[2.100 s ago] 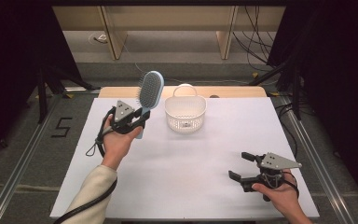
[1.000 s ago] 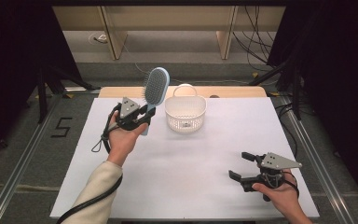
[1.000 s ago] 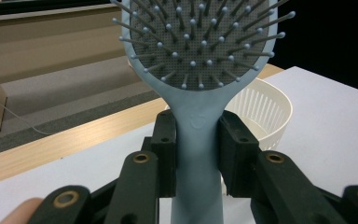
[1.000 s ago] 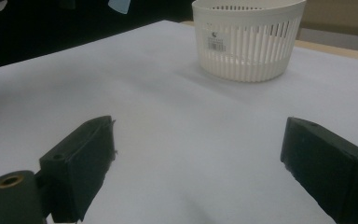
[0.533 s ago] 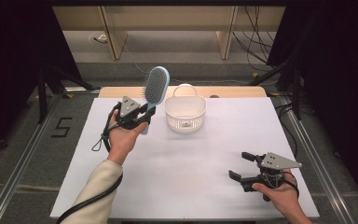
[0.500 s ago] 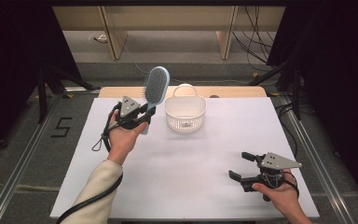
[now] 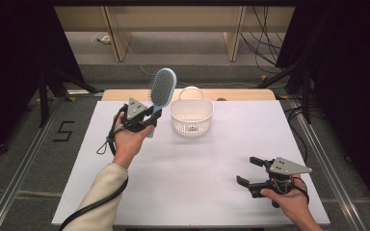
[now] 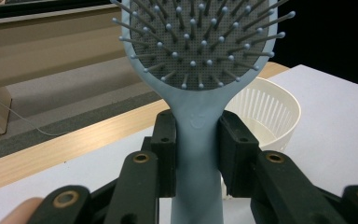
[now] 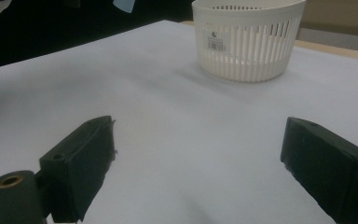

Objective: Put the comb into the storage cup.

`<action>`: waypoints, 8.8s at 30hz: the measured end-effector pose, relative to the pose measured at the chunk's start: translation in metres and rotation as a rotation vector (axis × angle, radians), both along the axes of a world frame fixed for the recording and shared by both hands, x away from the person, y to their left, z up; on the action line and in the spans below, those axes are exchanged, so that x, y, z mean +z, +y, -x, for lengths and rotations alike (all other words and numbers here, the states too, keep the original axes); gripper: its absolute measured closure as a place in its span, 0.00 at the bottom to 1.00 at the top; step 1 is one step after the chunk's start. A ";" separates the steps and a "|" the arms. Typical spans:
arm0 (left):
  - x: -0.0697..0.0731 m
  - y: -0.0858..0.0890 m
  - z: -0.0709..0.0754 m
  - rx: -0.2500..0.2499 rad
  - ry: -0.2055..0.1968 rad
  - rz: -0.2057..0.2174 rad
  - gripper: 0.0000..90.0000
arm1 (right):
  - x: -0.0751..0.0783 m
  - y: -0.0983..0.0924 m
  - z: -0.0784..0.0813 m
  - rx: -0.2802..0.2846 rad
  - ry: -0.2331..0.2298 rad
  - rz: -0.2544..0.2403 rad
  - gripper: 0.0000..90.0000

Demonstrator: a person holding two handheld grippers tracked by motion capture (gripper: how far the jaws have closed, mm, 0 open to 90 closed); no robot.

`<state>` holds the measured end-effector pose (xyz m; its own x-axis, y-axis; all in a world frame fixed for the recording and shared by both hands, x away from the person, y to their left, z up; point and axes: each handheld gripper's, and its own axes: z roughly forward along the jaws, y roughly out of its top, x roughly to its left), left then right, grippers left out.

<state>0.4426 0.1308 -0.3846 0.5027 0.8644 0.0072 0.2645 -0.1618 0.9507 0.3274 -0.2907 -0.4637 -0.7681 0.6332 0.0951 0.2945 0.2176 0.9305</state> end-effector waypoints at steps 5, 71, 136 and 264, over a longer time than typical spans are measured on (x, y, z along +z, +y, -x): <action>0.001 0.000 -0.001 -0.001 -0.003 0.000 0.77 | 0.000 0.000 0.000 0.000 0.000 0.000 0.12; 0.008 -0.021 -0.011 -0.026 -0.011 0.012 0.77 | 0.000 0.000 0.000 -0.001 0.000 0.000 0.12; 0.012 -0.035 -0.027 -0.036 -0.002 0.018 0.77 | 0.000 0.000 0.001 0.002 0.004 -0.002 0.12; 0.025 -0.055 -0.057 -0.046 0.003 0.016 0.77 | 0.000 -0.005 0.005 -0.016 0.009 -0.014 0.12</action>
<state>0.4997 0.0762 -0.3594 0.5422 0.8402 -0.0077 0.2601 -0.1591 0.9524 0.3223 -0.2958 -0.4635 -0.7569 0.6441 0.1104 0.3061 0.2001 0.9307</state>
